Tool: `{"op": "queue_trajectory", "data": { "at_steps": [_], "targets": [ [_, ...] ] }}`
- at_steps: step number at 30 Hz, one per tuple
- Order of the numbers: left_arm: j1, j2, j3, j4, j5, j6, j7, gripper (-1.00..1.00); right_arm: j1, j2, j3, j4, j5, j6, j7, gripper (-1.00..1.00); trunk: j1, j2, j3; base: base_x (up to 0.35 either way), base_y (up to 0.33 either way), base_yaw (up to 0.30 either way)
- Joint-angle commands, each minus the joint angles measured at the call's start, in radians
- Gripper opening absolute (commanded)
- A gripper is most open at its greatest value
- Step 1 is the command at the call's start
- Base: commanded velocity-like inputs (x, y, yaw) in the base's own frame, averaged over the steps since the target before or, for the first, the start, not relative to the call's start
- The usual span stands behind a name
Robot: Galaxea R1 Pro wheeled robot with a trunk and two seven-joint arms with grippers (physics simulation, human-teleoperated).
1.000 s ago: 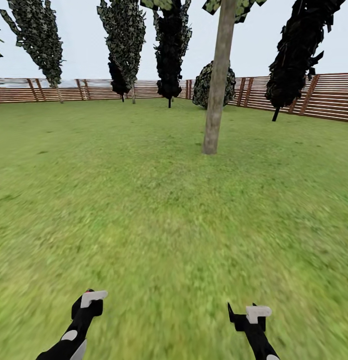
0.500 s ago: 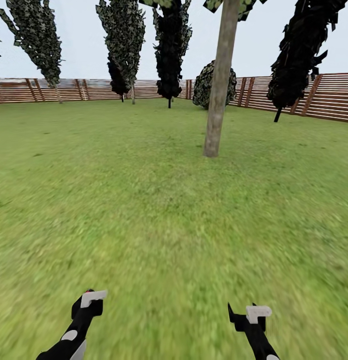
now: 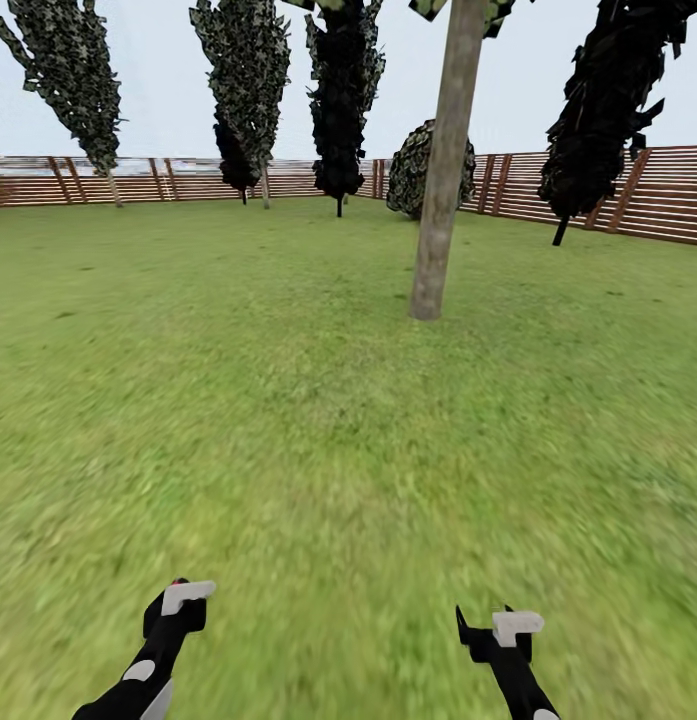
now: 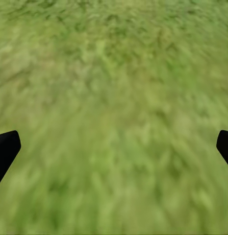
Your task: In the garden, pick up the pesticide atomizer on the floor and spray pesticide onto both trees until each tree trunk is fully covered.
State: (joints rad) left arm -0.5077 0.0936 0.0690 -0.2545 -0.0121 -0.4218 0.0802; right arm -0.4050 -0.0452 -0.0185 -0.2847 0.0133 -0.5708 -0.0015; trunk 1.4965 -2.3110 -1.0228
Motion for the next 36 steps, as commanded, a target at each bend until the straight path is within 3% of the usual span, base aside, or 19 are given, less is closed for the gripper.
{"op": "queue_trajectory", "data": {
  "at_steps": [1, 15, 36],
  "targets": [
    [0.0, 0.0, 0.0, 0.0, 0.0, 0.0, 0.0, -1.0, 0.0, 0.0, 0.0, 0.0, 0.0, 0.0, 0.0, 1.0, 0.0, 0.0, 0.0, 0.338, 0.0, 0.0],
    [0.0, 0.002, 0.0, 0.001, 0.001, 0.003, 0.0, -1.0, 0.0, 0.0, 0.0, 0.001, -0.001, 0.0, 0.003, 1.0, 0.0, 0.0, 0.0, 0.338, 0.0, -0.199],
    [0.0, 0.003, 0.0, 0.0, 0.001, 0.002, 0.0, -1.0, 0.0, 0.0, 0.0, -0.001, -0.001, 0.0, 0.003, 1.0, 0.0, 0.0, 0.0, 0.338, 0.0, -0.021]
  ]
}}
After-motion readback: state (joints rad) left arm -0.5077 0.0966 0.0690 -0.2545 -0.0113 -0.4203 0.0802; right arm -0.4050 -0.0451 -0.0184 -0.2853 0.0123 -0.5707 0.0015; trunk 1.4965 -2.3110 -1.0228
